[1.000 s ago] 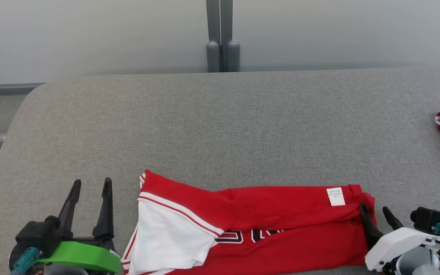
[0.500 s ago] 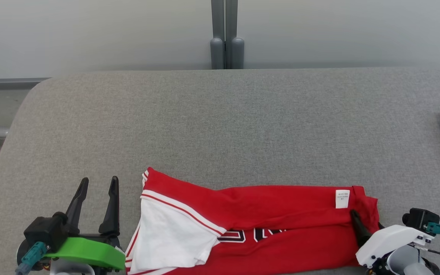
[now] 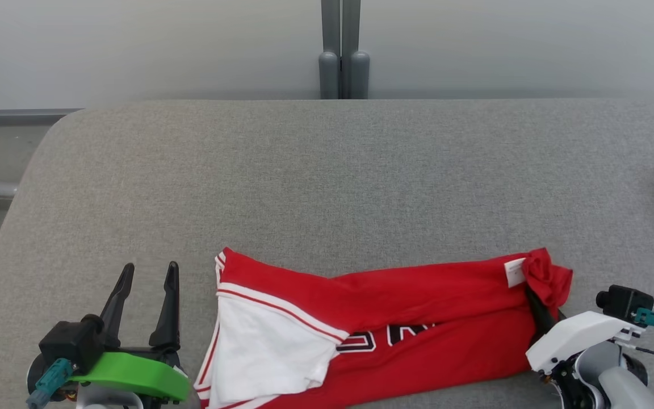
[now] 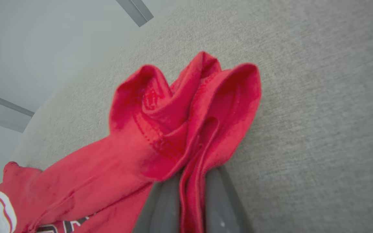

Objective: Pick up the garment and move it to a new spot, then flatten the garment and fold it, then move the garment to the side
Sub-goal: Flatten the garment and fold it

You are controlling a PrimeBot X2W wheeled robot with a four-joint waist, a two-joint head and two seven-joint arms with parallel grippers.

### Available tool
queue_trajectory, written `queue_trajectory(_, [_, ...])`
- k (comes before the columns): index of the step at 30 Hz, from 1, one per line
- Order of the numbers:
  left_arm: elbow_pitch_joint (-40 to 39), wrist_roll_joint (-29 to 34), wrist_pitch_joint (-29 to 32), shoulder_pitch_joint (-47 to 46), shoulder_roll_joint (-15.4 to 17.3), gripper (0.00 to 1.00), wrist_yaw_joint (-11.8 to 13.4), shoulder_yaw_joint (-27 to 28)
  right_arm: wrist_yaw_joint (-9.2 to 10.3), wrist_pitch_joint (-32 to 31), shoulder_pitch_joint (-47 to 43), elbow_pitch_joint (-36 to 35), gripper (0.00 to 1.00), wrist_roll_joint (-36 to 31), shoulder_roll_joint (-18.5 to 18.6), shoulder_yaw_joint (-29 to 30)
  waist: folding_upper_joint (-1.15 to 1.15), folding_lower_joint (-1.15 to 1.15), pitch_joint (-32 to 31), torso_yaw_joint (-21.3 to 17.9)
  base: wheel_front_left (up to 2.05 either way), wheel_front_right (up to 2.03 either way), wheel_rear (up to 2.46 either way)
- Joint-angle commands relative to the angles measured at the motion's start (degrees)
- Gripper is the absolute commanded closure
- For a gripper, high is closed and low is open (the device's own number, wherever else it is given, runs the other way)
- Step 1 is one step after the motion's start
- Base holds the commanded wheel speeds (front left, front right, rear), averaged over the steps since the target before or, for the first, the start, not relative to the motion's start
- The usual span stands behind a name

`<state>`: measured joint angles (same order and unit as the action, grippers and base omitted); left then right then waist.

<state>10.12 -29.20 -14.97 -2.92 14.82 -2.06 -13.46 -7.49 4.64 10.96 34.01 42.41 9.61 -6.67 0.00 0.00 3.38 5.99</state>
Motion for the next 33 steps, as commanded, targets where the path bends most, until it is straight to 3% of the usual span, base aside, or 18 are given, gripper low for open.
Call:
queue_trajectory(1, [0.2, 0.1, -0.3, -0.1, -0.3, 0.00, -0.2, 0.0, -0.01, 0.7, 0.9, -0.2, 1.00, 0.7, 1.5, 0.6, 0.00, 0.00, 0.1, -0.4, 0.00, 0.00, 0.00])
queue_trajectory(9, [0.5, 0.3, -0.3, -0.2, -1.2, 0.00, -0.5, -0.1, -0.01, 2.0, 3.3, -0.1, 1.00, 0.0, 8.8, 4.3, 0.00, 0.00, -0.2, -2.3, 0.00, 0.00, 0.00])
queue_trajectory(15, [0.3, 0.5, -0.3, 0.7, -1.8, 0.00, -0.4, 1.3, -0.02, -0.7, 2.7, -7.6, 1.00, -2.9, 9.3, 4.5, 0.00, 0.00, -1.6, -2.7, 0.00, 0.00, 0.00])
queue_trajectory(26, [-1.0, 1.0, -0.3, 3.0, -1.1, 0.00, 0.3, 4.7, -0.02, -12.4, -5.0, -29.5, 1.00, -5.2, -1.5, -1.2, 0.00, 0.00, -2.9, -0.4, 0.00, 0.00, 0.00])
queue_trajectory(33, [-0.5, 1.5, 0.1, 0.5, -1.5, 0.00, -0.3, 3.2, -0.02, -14.8, -5.3, -29.2, 1.00, -2.9, -5.8, -7.2, 0.00, 0.00, -1.4, 5.0, 0.00, 0.00, 0.00])
